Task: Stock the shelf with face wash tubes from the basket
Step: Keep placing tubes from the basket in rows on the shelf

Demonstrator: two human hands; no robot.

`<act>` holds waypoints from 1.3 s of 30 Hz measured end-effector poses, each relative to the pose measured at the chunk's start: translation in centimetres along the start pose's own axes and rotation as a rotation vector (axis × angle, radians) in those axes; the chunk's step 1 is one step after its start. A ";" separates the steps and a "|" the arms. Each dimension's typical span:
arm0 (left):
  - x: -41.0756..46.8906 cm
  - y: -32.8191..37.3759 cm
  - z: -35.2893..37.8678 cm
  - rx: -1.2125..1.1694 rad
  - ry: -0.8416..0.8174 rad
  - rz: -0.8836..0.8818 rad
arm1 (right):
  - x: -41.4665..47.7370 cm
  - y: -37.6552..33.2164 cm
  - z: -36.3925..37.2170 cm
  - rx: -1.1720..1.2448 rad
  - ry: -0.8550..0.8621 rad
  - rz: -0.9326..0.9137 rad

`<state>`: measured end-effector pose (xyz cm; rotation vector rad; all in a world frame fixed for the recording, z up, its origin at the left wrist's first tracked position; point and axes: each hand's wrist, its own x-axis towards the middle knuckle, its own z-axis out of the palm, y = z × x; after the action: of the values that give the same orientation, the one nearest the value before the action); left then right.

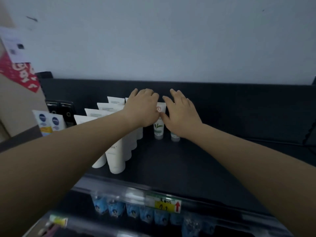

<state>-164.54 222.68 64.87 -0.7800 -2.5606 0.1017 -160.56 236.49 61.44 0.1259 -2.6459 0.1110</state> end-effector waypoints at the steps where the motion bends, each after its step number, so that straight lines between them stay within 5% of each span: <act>1: -0.7 0.3 -0.2 0.021 0.012 -0.019 | -0.3 -0.2 -0.1 0.007 -0.001 -0.013; 23: -24.3 -3.8 -2.7 0.164 0.058 -0.569 | -8.4 -18.4 1.2 0.329 -0.063 -0.537; 39: -45.9 -14.1 6.9 -0.046 -0.188 -0.940 | -16.5 -38.6 15.2 0.302 -0.376 -0.806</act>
<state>-141.14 186.33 42.94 0.4873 -2.8335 -0.1911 -148.93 197.79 42.37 1.3995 -2.6904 0.2273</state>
